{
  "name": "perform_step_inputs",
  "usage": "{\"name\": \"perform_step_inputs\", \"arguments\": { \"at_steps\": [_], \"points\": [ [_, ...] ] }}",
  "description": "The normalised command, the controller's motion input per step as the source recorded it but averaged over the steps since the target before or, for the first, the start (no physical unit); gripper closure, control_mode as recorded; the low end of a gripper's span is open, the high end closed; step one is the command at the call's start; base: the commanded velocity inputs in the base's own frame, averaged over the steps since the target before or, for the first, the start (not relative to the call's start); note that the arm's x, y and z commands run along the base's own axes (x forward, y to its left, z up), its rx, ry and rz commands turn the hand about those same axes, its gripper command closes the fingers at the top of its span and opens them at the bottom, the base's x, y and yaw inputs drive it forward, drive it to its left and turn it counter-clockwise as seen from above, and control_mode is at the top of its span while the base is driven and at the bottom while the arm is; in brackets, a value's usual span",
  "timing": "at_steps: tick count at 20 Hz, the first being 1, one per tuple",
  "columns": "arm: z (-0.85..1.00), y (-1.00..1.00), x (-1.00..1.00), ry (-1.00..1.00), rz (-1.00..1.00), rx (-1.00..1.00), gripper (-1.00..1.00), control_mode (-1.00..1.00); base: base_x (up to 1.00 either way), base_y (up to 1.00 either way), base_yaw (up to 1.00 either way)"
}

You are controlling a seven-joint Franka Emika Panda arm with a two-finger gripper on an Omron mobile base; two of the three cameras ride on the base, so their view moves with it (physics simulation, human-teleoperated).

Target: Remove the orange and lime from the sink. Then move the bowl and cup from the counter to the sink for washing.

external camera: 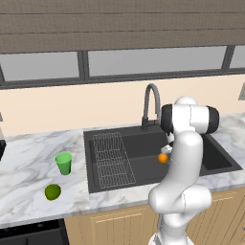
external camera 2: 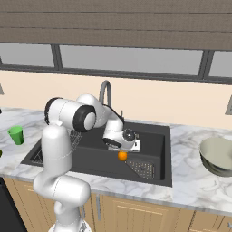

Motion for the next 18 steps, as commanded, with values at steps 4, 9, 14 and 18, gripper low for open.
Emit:
{"name": "perform_step_inputs", "arguments": {
  "at_steps": [4, 9, 14, 18],
  "points": [
    [0.00, 0.00, 0.05, 0.00, 0.00, 0.00, -1.00, -1.00, 0.00, 0.00, 0.00],
    [0.00, 0.00, 0.04, 0.01, 0.00, 0.00, -1.00, -1.00, 0.00, 0.00, 0.00],
    [-0.02, 0.00, 0.04, 0.03, 0.00, 0.00, -1.00, -1.00, 0.00, 0.00, 0.00],
    [-0.04, 0.00, 0.05, 0.03, 0.00, 0.00, -1.00, -1.00, 0.00, 0.00, 0.00]
  ]
}}
